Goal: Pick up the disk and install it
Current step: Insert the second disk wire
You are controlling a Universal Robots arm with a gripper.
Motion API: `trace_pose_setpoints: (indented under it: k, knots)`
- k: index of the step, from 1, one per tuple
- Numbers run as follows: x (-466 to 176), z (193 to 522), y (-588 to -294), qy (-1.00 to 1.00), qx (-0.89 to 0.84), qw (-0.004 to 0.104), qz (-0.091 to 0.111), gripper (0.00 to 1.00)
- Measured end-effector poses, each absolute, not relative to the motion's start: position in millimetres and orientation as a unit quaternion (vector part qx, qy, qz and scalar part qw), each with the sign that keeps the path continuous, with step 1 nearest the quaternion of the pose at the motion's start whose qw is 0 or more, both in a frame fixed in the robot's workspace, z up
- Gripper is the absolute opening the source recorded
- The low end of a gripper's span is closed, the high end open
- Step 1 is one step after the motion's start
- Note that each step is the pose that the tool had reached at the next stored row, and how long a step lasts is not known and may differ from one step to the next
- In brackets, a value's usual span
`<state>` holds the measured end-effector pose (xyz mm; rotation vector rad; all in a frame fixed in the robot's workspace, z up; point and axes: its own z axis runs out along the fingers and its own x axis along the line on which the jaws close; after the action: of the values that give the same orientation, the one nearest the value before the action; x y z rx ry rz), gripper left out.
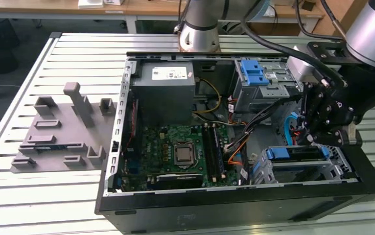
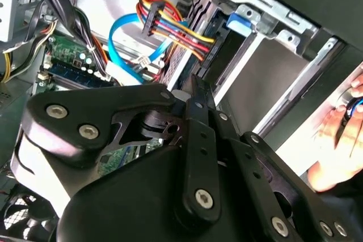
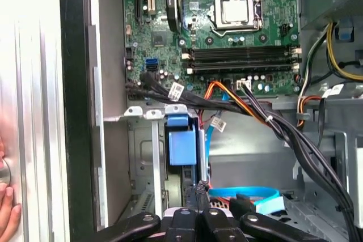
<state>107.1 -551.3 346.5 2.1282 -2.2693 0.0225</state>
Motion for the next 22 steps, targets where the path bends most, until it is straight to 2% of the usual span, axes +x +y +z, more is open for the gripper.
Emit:
trace_pose_setpoints:
  k: [22]
  knots:
    - [97.6, 367.6, -550.5, -0.729, 0.684, 0.015, 0.007, 0.11]
